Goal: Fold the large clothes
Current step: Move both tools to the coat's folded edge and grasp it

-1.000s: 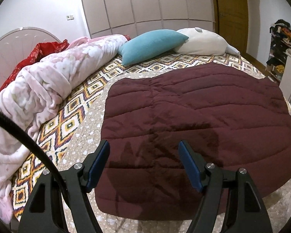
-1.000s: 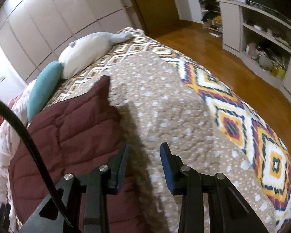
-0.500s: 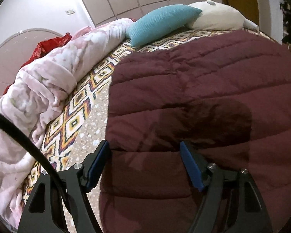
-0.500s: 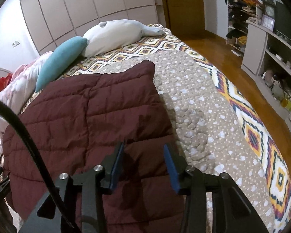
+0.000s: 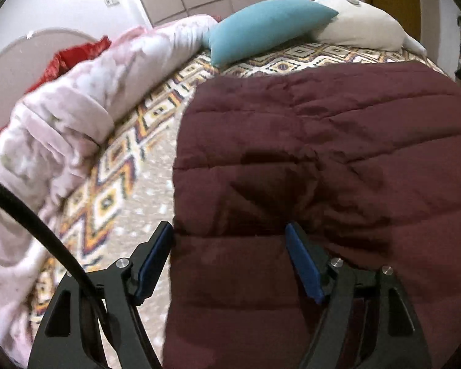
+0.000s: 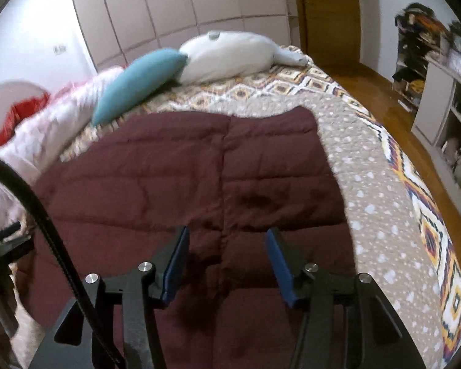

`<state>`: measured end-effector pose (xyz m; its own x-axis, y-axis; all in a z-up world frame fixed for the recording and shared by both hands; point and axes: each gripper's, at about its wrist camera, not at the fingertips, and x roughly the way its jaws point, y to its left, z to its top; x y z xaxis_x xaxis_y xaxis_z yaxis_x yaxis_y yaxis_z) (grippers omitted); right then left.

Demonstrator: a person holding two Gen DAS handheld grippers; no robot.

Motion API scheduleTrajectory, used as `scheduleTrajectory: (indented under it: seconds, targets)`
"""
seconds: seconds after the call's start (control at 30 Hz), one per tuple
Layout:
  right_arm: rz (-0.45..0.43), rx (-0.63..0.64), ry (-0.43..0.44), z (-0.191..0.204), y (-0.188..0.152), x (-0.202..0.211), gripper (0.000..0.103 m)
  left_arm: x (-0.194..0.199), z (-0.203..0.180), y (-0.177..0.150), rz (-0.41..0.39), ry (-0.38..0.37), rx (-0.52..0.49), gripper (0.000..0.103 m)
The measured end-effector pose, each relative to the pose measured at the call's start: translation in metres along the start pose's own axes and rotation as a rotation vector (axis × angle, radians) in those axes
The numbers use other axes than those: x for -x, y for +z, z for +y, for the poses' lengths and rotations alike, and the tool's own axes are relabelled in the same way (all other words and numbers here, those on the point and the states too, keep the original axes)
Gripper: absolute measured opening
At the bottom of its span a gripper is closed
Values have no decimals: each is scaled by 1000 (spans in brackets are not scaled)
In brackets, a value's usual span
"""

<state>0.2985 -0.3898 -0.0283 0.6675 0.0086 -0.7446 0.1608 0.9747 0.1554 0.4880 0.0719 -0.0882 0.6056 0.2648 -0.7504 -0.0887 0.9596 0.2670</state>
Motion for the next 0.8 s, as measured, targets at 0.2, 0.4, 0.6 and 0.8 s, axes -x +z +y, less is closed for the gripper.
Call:
scheduleTrajectory:
  seconds: [0.2,0.4,0.6,0.8]
  targets:
    - [27,-10,-33,0,3,-30,62,-11,-5,8,-16,29,-10,90]
    - [-74,-63,40,-1,22,9,62,16,17,12,-66,-72,90,85]
    - [29,10,-9,23,43,-43,70,-15,23,14,18,-130,154,85]
    - [43,-41,13,15,43,-57,76,2,49,10,10,-234,232,85]
